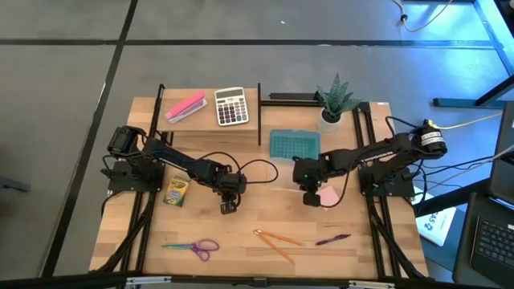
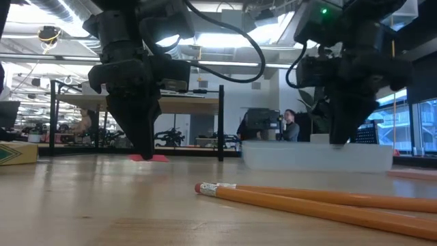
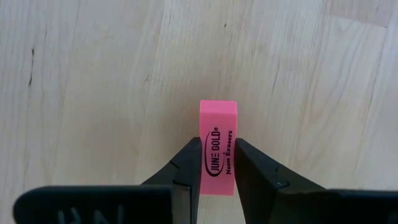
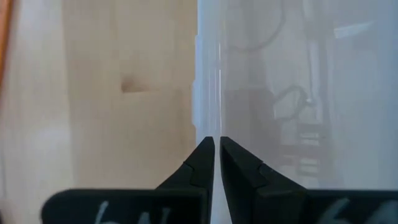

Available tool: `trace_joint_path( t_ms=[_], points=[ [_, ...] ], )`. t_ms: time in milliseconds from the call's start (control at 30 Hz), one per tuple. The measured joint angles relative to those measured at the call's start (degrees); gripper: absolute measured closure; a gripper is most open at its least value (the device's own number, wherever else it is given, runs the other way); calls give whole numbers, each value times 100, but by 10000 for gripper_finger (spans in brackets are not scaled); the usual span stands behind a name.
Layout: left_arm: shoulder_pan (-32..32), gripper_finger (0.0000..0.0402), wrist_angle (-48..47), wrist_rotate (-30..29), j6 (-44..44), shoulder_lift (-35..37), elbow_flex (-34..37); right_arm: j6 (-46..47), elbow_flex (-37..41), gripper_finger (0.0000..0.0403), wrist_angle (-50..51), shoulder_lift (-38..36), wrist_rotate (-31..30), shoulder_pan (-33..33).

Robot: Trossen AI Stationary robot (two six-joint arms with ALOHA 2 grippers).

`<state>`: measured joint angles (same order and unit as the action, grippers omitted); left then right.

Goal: Pack school essentials
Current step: Put the eraser into the supply box

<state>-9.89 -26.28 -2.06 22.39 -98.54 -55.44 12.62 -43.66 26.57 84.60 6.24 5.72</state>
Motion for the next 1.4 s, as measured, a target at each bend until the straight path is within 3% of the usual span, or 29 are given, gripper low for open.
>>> trace_joint_path(
  t_ms=[333, 700, 1033, 1400],
  points=[
    [-1, 329, 0, 3, 0, 0, 0, 216, -93, 373, 75, 0, 178, 412],
    [5, 329, -137, 30, 1, 331, -70, 225, -912, 373, 643, -96, 261, 413],
    [141, 329, -773, -328, -547, 671, -1237, 428, -1556, 373, 1214, -1208, -311, 390],
    [803, 334, -493, -446, -1018, 145, -2144, 362, -2028, 373, 1425, -2486, -1291, 386]
  ],
)
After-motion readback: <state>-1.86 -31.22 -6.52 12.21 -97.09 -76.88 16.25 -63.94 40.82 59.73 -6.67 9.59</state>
